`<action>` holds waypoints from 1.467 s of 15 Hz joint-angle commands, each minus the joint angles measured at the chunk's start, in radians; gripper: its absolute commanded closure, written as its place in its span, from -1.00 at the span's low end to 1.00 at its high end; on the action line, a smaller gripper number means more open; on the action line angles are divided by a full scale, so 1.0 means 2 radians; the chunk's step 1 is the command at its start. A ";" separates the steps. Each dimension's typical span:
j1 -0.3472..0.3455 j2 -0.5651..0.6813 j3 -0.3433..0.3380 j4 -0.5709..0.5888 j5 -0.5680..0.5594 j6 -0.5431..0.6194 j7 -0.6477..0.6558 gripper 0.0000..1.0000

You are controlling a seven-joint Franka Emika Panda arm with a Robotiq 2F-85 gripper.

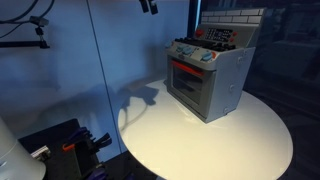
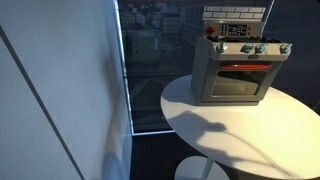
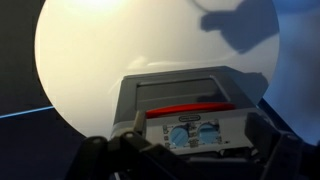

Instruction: Turn the second blue knob from the right to the left

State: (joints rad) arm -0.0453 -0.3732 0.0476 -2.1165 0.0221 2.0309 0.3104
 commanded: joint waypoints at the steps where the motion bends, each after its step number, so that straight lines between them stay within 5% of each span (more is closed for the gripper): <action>1: -0.009 0.054 0.001 0.043 0.005 0.024 0.049 -1.00; 13: -0.009 0.145 -0.010 0.045 0.000 0.180 0.166 -1.00; 22: -0.005 0.146 -0.012 0.035 -0.001 0.182 0.157 -1.00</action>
State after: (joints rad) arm -0.0629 -0.0870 0.0332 -2.0515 0.0220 2.3913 0.6161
